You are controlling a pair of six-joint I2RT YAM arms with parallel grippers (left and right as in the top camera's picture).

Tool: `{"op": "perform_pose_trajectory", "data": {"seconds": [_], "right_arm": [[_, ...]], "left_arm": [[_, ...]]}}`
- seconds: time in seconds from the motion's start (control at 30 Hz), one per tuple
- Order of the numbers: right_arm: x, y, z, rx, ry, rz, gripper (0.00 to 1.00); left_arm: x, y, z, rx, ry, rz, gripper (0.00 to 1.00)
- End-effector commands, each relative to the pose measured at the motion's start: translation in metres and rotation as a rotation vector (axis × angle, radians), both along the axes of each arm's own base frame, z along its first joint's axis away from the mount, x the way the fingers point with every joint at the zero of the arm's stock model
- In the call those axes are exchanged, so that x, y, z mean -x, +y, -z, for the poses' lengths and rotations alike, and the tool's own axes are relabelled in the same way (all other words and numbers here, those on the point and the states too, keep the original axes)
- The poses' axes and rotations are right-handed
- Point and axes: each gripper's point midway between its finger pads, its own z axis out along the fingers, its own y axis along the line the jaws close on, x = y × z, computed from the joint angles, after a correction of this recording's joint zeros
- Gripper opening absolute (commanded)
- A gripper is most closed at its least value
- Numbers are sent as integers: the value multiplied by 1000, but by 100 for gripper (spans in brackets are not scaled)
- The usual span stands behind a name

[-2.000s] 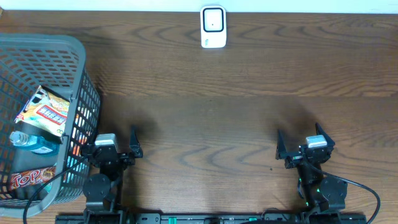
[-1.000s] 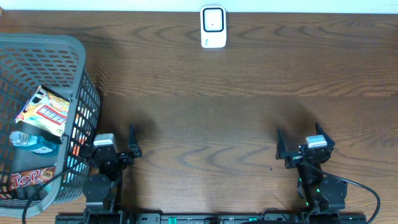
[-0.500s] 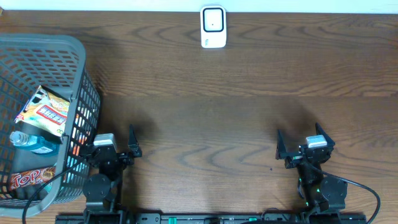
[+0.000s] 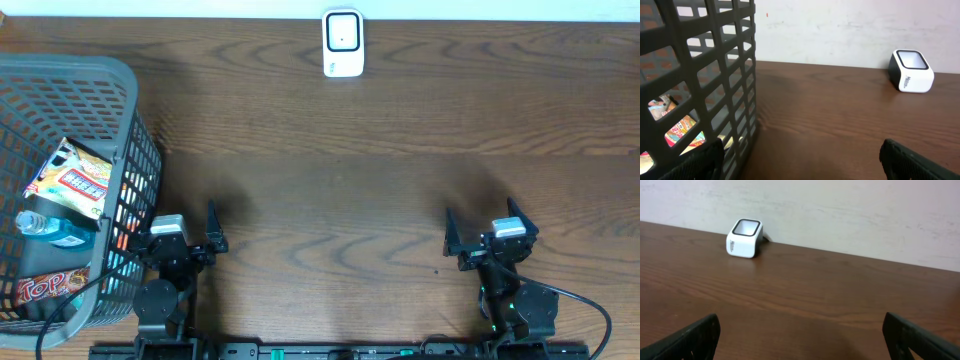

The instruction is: Scan the item barcode

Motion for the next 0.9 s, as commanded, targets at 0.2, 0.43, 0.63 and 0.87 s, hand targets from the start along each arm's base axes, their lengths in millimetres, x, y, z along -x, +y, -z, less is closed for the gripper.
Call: {"op": "perform_pose_trajectory", "data": {"seconds": [0.2,0.43,0.63,0.87], "right_arm": [[0,1,1,-11,4,-1,99],[0,1,1,-11,4,-1,99],[0,1,1,-11,4,-1,99],[0,0,1,-11,4,0,99]], "left_arm": [[1,2,17,11,52,-11,99],[1,-21,0,28,18,121,99],[2,-23,-11,36,-2,135,99],[8,-30,-30,40,-6,175,99]]}}
